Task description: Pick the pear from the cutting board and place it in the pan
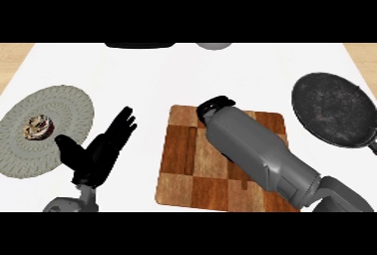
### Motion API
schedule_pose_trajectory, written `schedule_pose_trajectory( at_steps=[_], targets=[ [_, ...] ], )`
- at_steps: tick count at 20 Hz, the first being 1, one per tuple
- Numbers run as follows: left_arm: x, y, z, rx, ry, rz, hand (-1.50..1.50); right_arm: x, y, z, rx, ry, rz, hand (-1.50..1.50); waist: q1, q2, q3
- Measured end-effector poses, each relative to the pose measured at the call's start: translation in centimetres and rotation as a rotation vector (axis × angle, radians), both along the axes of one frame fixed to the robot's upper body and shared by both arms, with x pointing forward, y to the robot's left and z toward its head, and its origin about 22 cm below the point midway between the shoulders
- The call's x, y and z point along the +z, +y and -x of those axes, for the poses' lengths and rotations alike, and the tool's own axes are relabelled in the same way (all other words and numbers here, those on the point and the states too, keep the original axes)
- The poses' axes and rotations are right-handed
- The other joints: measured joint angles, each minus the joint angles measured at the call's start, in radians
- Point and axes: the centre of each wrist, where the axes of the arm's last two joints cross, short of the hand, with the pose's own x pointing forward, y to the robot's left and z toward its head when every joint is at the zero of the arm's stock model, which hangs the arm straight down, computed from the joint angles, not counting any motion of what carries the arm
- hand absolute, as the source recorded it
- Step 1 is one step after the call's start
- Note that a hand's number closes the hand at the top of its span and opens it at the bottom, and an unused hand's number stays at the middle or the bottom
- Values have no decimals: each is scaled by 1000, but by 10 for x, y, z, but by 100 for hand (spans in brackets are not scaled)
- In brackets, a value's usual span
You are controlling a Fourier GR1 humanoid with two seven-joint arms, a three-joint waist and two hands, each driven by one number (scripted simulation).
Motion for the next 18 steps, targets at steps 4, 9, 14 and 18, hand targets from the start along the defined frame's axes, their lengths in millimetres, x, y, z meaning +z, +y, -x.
schedule_pose_trajectory(
  at_steps=[4,9,14,18],
  targets=[
    [2,0,-2,2,5,-1,0,-3,-14,-3,-1,-5,26,-150,2,0,0],
    [8,1,-1,1,-2,2,0,-12,-28,-3,-1,-26,62,150,7,-1,0],
    [6,1,-2,-2,0,1,0,-16,-34,2,69,-77,50,150,8,-2,-1],
    [5,0,-3,-3,4,0,0,-22,-42,6,143,-115,45,150,10,-5,-1]
  ],
)
